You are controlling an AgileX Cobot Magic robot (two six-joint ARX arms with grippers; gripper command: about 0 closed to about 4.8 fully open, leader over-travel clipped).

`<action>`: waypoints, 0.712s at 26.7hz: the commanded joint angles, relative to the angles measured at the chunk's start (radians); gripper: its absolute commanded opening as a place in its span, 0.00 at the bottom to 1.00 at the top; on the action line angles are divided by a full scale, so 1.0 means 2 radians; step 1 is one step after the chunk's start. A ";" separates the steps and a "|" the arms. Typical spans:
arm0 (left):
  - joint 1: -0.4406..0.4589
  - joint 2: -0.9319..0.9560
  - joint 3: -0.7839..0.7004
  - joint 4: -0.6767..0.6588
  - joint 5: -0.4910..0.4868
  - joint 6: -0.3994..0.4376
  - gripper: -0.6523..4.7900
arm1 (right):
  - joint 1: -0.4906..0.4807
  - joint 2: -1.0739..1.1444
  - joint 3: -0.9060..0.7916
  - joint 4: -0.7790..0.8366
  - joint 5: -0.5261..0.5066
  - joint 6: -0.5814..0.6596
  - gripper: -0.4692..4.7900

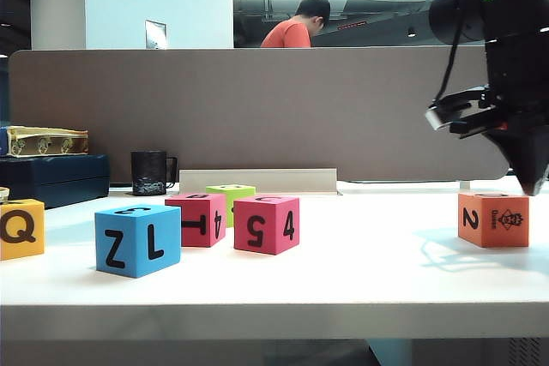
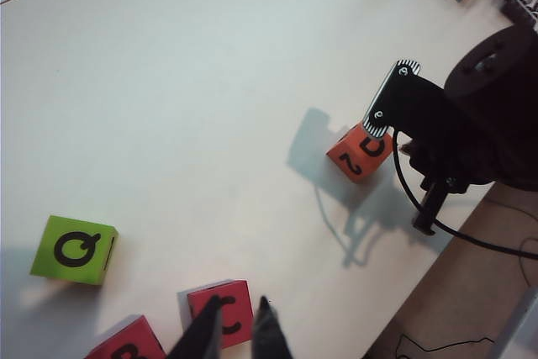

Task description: Select the appropriate blocks from the scattered letter blocks on the table and arrange them in a row to spell out "ABCD".

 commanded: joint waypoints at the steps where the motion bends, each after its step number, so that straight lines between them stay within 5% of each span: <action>1: 0.000 -0.005 0.002 0.007 0.007 0.002 0.21 | -0.007 -0.001 0.002 0.013 0.003 0.001 0.09; 8: 0.000 -0.004 0.002 0.011 0.010 0.002 0.11 | -0.015 -0.001 0.002 -0.019 0.002 0.001 0.09; 19: 0.000 -0.004 0.001 0.018 0.032 0.002 0.11 | -0.015 0.000 0.002 -0.008 -0.033 0.001 0.09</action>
